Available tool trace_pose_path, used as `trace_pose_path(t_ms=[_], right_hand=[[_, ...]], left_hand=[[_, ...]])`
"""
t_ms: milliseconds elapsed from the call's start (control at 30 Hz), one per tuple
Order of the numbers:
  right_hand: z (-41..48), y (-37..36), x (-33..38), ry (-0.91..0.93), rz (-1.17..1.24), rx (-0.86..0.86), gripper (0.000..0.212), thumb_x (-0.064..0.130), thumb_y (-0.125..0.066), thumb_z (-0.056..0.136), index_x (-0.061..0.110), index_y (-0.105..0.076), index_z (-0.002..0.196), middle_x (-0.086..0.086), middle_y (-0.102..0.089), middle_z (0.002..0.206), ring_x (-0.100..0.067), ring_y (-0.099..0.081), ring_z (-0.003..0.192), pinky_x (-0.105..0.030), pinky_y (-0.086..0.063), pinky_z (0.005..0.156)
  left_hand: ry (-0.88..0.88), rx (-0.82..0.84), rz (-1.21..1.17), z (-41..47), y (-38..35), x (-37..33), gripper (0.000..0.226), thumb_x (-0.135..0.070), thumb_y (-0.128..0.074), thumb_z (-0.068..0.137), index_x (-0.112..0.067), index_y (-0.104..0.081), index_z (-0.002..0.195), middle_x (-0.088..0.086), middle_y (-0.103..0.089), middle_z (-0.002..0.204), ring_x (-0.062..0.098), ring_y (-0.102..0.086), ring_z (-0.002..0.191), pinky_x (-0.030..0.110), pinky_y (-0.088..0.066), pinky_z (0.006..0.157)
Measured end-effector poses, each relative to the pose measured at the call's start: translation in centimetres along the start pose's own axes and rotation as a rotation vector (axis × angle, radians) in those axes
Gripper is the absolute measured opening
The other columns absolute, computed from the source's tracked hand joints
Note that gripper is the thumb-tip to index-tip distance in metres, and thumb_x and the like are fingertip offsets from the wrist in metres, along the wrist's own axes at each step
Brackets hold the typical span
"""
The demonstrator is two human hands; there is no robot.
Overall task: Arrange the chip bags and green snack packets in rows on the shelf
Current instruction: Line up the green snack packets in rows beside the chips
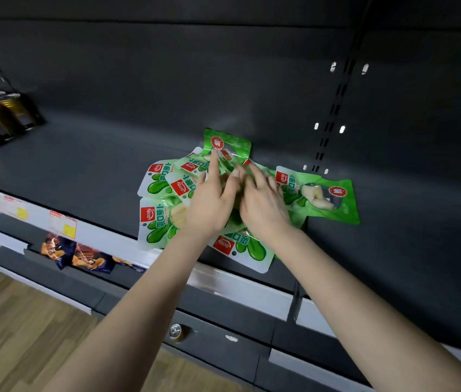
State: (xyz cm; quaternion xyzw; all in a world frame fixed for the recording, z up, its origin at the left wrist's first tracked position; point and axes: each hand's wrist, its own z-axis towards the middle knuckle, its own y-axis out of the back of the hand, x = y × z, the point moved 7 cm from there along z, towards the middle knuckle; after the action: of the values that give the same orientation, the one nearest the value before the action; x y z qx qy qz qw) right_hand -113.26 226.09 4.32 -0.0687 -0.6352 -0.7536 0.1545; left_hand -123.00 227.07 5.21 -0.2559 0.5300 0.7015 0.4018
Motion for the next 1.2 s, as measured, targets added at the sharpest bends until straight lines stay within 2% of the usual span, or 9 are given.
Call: trace_pose_path(t_ms=[67, 133, 300, 467, 700, 800, 867, 967, 1200], right_hand=[[-0.5, 0.3, 0.6, 0.034, 0.011, 0.002, 0.061, 0.024, -0.035, 0.099, 0.015, -0.007, 0.153, -0.008, -0.004, 0.16, -0.039, -0.018, 0.138, -0.049, -0.019, 0.113], [-1.1, 0.7, 1.2, 0.096, 0.014, 0.003, 0.069, 0.034, -0.038, 0.097, 0.014, -0.002, 0.153, -0.006, 0.002, 0.16, -0.037, -0.018, 0.138, -0.048, -0.017, 0.114], [-2.3, 2.4, 0.5, 0.202, 0.054, -0.015, 0.067, 0.044, -0.038, 0.097, 0.022, -0.007, 0.153, -0.001, 0.006, 0.16, -0.032, -0.017, 0.14, -0.049, -0.017, 0.114], [-2.7, 5.5, -3.5, 0.106, 0.141, -0.144, 0.058, 0.044, -0.038, 0.098, 0.025, -0.021, 0.15, -0.005, -0.002, 0.159, -0.039, -0.022, 0.138, -0.051, -0.027, 0.11], [-4.4, 8.9, -9.3, 0.03, 0.189, -0.211, 0.06, 0.043, -0.042, 0.097, 0.021, -0.021, 0.15, -0.012, -0.006, 0.157, -0.035, -0.025, 0.139, -0.044, -0.028, 0.11], [-5.5, 10.1, -11.3, -0.003, 0.222, -0.256, 0.062, 0.042, -0.044, 0.097, 0.018, -0.022, 0.149, -0.013, -0.007, 0.157, -0.036, -0.024, 0.139, -0.044, -0.029, 0.112], [-6.4, 10.8, -12.6, -0.02, 0.233, -0.297, 0.063, 0.041, -0.045, 0.097, 0.016, -0.022, 0.15, -0.013, -0.006, 0.158, -0.036, -0.025, 0.139, -0.045, -0.031, 0.111], [-8.1, 11.9, -15.0, -0.063, 0.23, -0.348, 0.066, 0.042, -0.047, 0.096, 0.015, -0.021, 0.15, -0.012, -0.008, 0.157, -0.036, -0.03, 0.137, -0.047, -0.034, 0.108], [-13.6, 13.1, -23.1, -0.286, 0.184, -0.357, 0.076, 0.036, -0.06, 0.089, 0.013, -0.021, 0.15, -0.007, -0.013, 0.151, -0.029, -0.055, 0.111, -0.039, -0.05, 0.089]], left_hand=[[0.017, -0.042, -0.019, 0.2, 0.5, -0.6, 0.058, -0.043, -0.038, 0.095, -0.018, -0.026, 0.146, -0.006, -0.064, 0.07, 0.01, -0.063, 0.077, 0.022, -0.05, 0.071], [0.027, -0.08, -0.042, 0.4, 1.1, -1.7, 0.042, -0.023, -0.04, 0.098, -0.014, -0.038, 0.139, -0.001, -0.066, 0.081, 0.004, -0.057, 0.066, 0.014, -0.042, 0.057], [0.085, -0.19, -0.153, 0.6, 2.2, -3.1, 0.022, -0.009, -0.037, 0.096, -0.01, -0.056, 0.107, 0.006, -0.067, 0.099, 0.02, -0.061, 0.088, 0.033, -0.049, 0.081], [0.025, -0.187, -0.218, 0.9, 0.9, -5.5, 0.018, -0.011, -0.039, 0.098, -0.008, -0.054, 0.108, 0.004, -0.065, 0.101, 0.021, -0.06, 0.095, 0.04, -0.049, 0.088], [-0.12, -0.382, -0.221, 0.6, -1.0, -11.0, 0.012, 0.001, -0.038, 0.094, -0.001, -0.049, 0.091, -0.009, -0.043, 0.068, 0.007, -0.04, 0.062, 0.027, -0.033, 0.064], [-0.15, -0.424, -0.244, 0.3, -2.5, -13.5, 0.024, 0.001, -0.037, 0.092, 0.002, -0.053, 0.111, -0.007, -0.05, 0.078, 0.01, -0.043, 0.07, 0.021, -0.033, 0.068], [-0.162, -0.392, -0.314, 0.5, -4.1, -14.9, 0.033, 0.001, -0.036, 0.092, -0.002, -0.052, 0.12, -0.003, -0.055, 0.095, 0.006, -0.049, 0.085, 0.014, -0.035, 0.075], [-0.084, -0.291, -0.457, 1.2, -7.7, -15.6, 0.032, -0.003, -0.038, 0.091, -0.004, -0.054, 0.119, 0.004, -0.06, 0.106, 0.017, -0.054, 0.097, 0.023, -0.041, 0.085], [0.04, 0.012, -0.568, -1.2, -19.5, -17.2, 0.017, -0.004, -0.039, 0.095, -0.013, -0.053, 0.097, -0.001, -0.058, 0.089, 0.016, -0.053, 0.086, 0.028, -0.043, 0.079]])
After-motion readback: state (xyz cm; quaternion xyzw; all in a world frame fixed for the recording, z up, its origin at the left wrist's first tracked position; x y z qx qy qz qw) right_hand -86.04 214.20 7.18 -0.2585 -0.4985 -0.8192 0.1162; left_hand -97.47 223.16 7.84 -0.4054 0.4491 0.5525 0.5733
